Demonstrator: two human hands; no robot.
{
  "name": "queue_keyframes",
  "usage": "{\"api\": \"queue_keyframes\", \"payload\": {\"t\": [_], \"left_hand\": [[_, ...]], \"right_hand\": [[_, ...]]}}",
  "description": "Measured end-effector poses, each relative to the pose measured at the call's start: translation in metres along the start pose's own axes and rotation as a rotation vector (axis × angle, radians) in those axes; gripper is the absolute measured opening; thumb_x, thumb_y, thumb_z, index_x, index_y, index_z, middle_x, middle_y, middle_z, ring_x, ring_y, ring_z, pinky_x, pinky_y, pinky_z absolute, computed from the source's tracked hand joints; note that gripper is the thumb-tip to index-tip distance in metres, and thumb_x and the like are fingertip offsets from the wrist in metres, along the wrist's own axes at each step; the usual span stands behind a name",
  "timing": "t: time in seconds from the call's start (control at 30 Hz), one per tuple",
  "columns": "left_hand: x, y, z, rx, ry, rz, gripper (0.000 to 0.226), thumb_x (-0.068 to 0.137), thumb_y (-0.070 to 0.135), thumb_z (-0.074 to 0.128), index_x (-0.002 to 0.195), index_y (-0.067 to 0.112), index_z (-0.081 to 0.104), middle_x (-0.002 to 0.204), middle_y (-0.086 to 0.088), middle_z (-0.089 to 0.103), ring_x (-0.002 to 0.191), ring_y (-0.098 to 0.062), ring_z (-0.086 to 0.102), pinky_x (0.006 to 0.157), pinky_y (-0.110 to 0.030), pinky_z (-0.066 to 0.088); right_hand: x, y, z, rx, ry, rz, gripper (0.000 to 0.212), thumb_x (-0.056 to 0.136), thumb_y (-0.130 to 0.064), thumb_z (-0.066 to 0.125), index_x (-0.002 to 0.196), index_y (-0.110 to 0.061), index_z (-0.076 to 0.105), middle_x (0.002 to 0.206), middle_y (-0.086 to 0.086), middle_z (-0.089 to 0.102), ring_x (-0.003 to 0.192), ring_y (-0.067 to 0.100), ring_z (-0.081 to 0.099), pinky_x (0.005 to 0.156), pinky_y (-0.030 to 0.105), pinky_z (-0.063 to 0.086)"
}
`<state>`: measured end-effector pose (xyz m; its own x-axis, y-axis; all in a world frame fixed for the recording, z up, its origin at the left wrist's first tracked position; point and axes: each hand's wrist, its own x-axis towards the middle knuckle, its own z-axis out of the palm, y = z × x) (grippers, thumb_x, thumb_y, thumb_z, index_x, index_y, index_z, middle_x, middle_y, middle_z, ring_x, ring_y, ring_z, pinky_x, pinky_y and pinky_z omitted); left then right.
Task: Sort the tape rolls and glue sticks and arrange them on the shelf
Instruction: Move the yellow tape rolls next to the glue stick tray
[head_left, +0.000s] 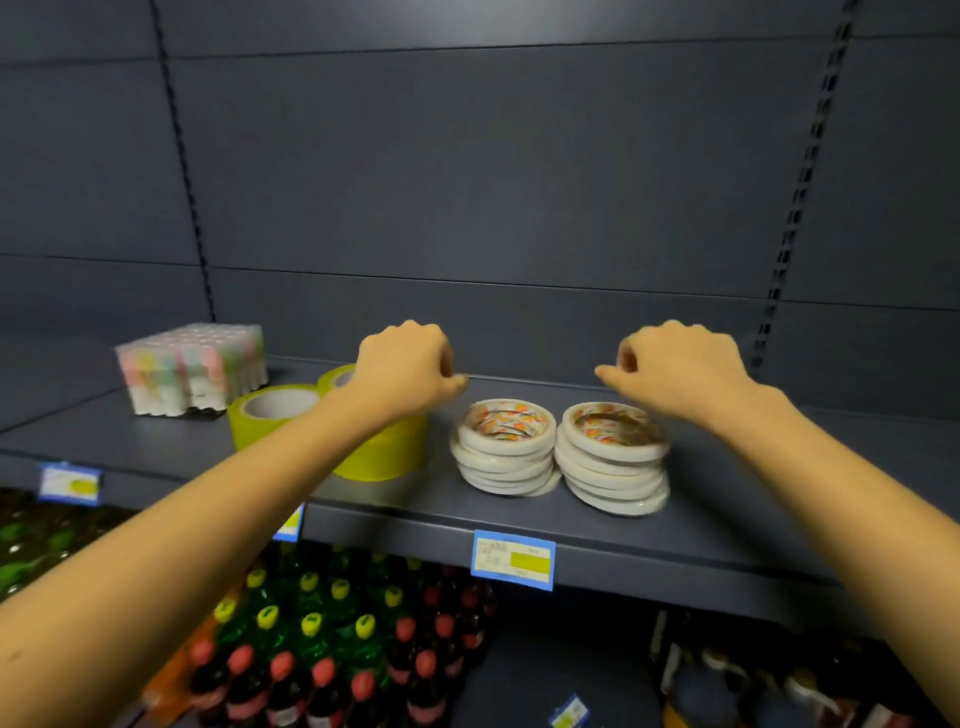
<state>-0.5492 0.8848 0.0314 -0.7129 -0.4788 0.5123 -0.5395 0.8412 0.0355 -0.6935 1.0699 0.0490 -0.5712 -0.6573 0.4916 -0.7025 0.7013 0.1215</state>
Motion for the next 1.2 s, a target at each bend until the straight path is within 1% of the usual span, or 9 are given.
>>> {"api": "queue_keyframes", "payload": {"t": [0.1, 0.23, 0.3, 0.4, 0.57, 0.67, 0.8, 0.93, 1.2], "left_hand": [[-0.024, -0.033, -0.018, 0.013, 0.058, -0.083, 0.026, 0.084, 0.041, 0.058, 0.094, 0.020, 0.071, 0.098, -0.008, 0.070, 0.092, -0.031, 0.063, 0.068, -0.029, 0.039], [-0.072, -0.095, -0.042, 0.090, 0.066, -0.233, 0.027, 0.086, 0.036, 0.057, 0.088, 0.013, 0.071, 0.094, -0.010, 0.071, 0.089, -0.030, 0.063, 0.066, -0.032, 0.044], [-0.101, -0.126, -0.054, 0.137, 0.065, -0.341, 0.028, 0.086, 0.035, 0.056, 0.088, 0.011, 0.070, 0.094, -0.008, 0.070, 0.090, -0.031, 0.062, 0.071, -0.033, 0.047], [-0.144, -0.171, -0.072, 0.202, 0.026, -0.456, 0.026, 0.086, 0.037, 0.056, 0.093, 0.016, 0.069, 0.098, -0.008, 0.070, 0.094, -0.031, 0.063, 0.075, -0.033, 0.048], [-0.206, -0.239, -0.098, 0.308, 0.017, -0.562, 0.027, 0.088, 0.040, 0.054, 0.100, 0.018, 0.063, 0.102, -0.007, 0.069, 0.095, -0.029, 0.063, 0.066, -0.031, 0.041], [-0.239, -0.284, -0.115, 0.366, 0.009, -0.617, 0.031, 0.090, 0.042, 0.050, 0.104, 0.018, 0.063, 0.103, -0.006, 0.069, 0.095, -0.027, 0.064, 0.067, -0.031, 0.045], [-0.272, -0.349, -0.137, 0.401, -0.016, -0.684, 0.036, 0.089, 0.044, 0.049, 0.108, 0.016, 0.063, 0.106, -0.005, 0.069, 0.098, -0.027, 0.064, 0.078, -0.035, 0.052], [-0.300, -0.412, -0.156, 0.407, -0.030, -0.709, 0.039, 0.090, 0.045, 0.048, 0.116, 0.018, 0.061, 0.112, -0.004, 0.067, 0.104, -0.025, 0.062, 0.083, -0.035, 0.052], [-0.328, -0.520, -0.174, 0.413, -0.055, -0.699, 0.042, 0.091, 0.046, 0.047, 0.119, 0.018, 0.059, 0.113, -0.003, 0.067, 0.104, -0.023, 0.061, 0.081, -0.034, 0.049]], "right_hand": [[0.009, -0.040, -0.010, 0.212, 0.068, -0.153, 0.024, 0.091, -0.043, 0.049, 0.092, -0.024, 0.064, 0.096, 0.003, 0.066, 0.076, 0.023, 0.049, 0.067, 0.031, 0.034], [0.017, -0.114, -0.015, 0.363, 0.073, -0.396, 0.020, 0.091, -0.035, 0.049, 0.102, -0.026, 0.063, 0.106, 0.002, 0.064, 0.093, 0.028, 0.057, 0.069, 0.031, 0.034], [0.017, -0.157, -0.018, 0.421, 0.069, -0.516, 0.021, 0.090, -0.034, 0.049, 0.105, -0.027, 0.062, 0.110, 0.001, 0.064, 0.095, 0.027, 0.057, 0.069, 0.031, 0.035], [0.009, -0.224, -0.021, 0.480, 0.040, -0.666, 0.021, 0.089, -0.034, 0.050, 0.106, -0.027, 0.060, 0.113, 0.000, 0.062, 0.101, 0.027, 0.057, 0.073, 0.032, 0.038], [-0.009, -0.319, -0.026, 0.497, 0.008, -0.821, 0.026, 0.091, -0.031, 0.048, 0.115, -0.024, 0.056, 0.121, 0.003, 0.059, 0.107, 0.030, 0.055, 0.076, 0.035, 0.040], [-0.015, -0.378, -0.031, 0.526, 0.000, -0.910, 0.028, 0.092, -0.032, 0.047, 0.117, -0.023, 0.054, 0.120, 0.001, 0.059, 0.107, 0.025, 0.055, 0.077, 0.034, 0.042], [-0.019, -0.462, -0.039, 0.539, -0.030, -0.954, 0.030, 0.092, -0.035, 0.047, 0.119, -0.024, 0.053, 0.120, -0.002, 0.059, 0.107, 0.024, 0.056, 0.079, 0.034, 0.044], [-0.020, -0.548, -0.048, 0.525, -0.096, -0.934, 0.032, 0.093, -0.036, 0.048, 0.122, -0.025, 0.051, 0.122, -0.001, 0.058, 0.107, 0.024, 0.056, 0.076, 0.033, 0.040], [-0.021, -0.673, -0.064, 0.556, -0.142, -0.910, 0.032, 0.092, -0.036, 0.049, 0.122, -0.026, 0.052, 0.122, 0.000, 0.058, 0.109, 0.023, 0.056, 0.080, 0.034, 0.043]]}}
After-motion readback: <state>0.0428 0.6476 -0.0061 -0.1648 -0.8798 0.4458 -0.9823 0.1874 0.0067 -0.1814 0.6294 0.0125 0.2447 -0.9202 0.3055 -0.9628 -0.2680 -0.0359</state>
